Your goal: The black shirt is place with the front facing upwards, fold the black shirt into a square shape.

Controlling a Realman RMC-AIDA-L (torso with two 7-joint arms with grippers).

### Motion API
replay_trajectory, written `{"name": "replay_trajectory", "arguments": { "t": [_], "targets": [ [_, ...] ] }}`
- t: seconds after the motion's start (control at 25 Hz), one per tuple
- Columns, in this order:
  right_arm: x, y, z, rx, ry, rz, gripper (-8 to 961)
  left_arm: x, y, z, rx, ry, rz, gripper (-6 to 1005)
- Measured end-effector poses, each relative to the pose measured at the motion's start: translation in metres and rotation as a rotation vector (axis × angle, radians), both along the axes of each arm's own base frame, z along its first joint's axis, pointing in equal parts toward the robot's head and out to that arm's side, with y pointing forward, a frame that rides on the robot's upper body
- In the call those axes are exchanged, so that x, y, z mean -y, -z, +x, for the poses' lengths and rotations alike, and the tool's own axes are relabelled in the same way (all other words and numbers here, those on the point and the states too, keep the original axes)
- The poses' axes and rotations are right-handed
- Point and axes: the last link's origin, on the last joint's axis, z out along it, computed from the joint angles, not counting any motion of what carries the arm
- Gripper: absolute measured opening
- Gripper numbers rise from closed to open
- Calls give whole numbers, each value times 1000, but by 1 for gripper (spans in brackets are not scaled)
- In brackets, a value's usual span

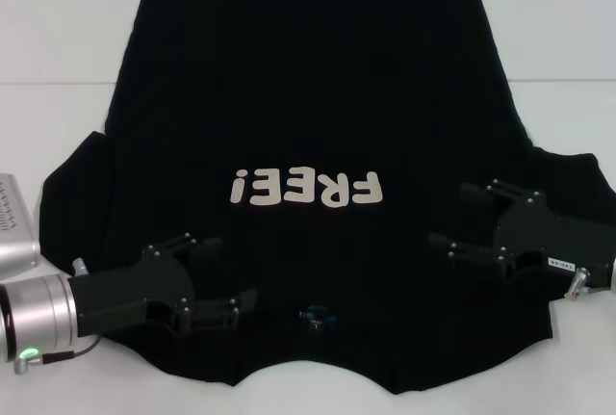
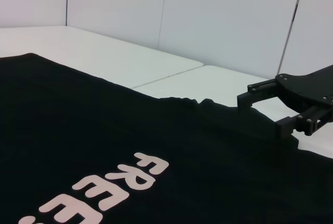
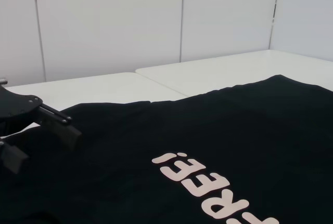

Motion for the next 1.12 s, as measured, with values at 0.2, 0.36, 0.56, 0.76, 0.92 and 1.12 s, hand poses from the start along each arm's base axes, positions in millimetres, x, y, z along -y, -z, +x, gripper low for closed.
{"name": "replay_trajectory", "arguments": {
  "t": [0.2, 0.36, 0.56, 0.76, 0.92, 1.12],
  "targets": [
    [1, 0, 0, -1, 2, -1, 891, -1, 0, 1, 0, 2, 0, 948],
    [2, 2, 1, -4, 6, -8, 891, -1, -1, 1, 0, 3, -1, 948],
    [3, 3, 1, -8, 7, -14, 891, -2, -3, 0, 13, -8, 6, 948],
    [4, 3, 1, -12, 7, -17, 891, -15, -40, -1, 187, -231, 11, 948],
    [6, 4, 2, -15, 10, -23, 892, -37, -86, -4, 331, -494, -61, 947],
    [8, 6, 1, -32, 12, -38, 892, -62, -131, -13, 302, -745, -98, 947]
  ]
}}
